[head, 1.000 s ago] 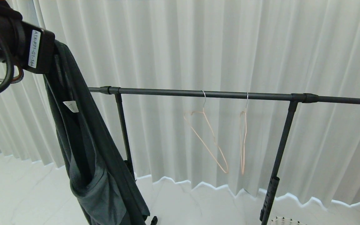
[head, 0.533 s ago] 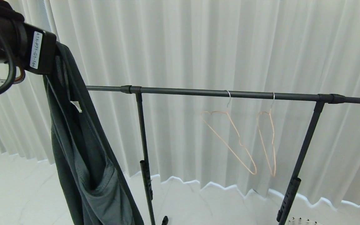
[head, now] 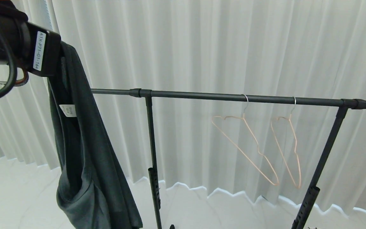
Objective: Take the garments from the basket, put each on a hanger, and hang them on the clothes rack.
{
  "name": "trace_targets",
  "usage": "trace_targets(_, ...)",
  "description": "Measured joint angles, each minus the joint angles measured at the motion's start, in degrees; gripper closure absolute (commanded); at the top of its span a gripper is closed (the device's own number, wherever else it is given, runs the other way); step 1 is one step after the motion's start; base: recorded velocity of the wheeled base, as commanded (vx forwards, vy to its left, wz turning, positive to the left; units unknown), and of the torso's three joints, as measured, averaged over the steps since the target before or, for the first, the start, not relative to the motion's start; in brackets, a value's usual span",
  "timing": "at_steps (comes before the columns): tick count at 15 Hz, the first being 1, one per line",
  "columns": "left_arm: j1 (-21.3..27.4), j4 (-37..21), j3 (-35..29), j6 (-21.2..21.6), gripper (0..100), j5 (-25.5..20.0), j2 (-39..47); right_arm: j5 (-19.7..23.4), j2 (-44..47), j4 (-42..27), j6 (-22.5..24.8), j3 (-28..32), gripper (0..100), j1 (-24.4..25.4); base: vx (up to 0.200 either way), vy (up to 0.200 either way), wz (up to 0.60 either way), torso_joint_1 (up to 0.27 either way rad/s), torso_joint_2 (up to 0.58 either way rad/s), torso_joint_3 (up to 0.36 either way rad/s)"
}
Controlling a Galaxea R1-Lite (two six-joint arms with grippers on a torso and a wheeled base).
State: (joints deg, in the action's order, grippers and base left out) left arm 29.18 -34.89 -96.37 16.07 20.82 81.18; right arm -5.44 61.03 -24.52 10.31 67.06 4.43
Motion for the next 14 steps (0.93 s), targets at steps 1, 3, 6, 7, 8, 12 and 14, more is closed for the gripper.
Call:
trace_targets(1,0.6,0.0,0.0,0.0,100,0.0,0.2,0.0,-0.1,0.0,-0.2,-0.9,0,0.0,0.200,0.000,0.00,0.012,0.00,-0.002)
trace_targets(3,0.9,0.0,0.0,0.0,100,0.0,0.4,0.2,-0.6,0.0,-1.0,-3.3,0,0.0,0.200,0.000,0.00,0.007,0.00,0.005)
trace_targets(6,1.1,0.0,-0.1,0.0,100,0.0,0.5,0.2,-1.1,4.2,-4.4,-8.2,0,1.1,0.200,0.000,0.00,0.002,0.00,0.001)
trace_targets(7,1.1,0.0,-0.1,0.0,100,0.0,0.5,0.2,-1.2,5.7,-5.1,-10.2,0,1.8,0.000,0.000,0.00,0.000,0.00,0.000)
trace_targets(8,1.0,0.0,-0.1,0.0,100,0.0,0.4,0.3,-1.3,6.9,-5.5,-12.7,0,2.8,0.000,0.000,0.00,0.000,0.00,0.000)
trace_targets(12,1.0,0.0,0.0,0.0,100,0.2,0.4,-0.3,-0.7,8.0,-12.1,-18.5,0,9.8,0.000,0.000,0.00,0.000,0.00,0.000)
trace_targets(14,0.9,0.0,0.0,-0.1,100,0.8,0.3,-2.9,0.9,8.0,-14.6,-20.2,0,12.1,0.000,0.000,0.00,0.000,0.00,0.000)
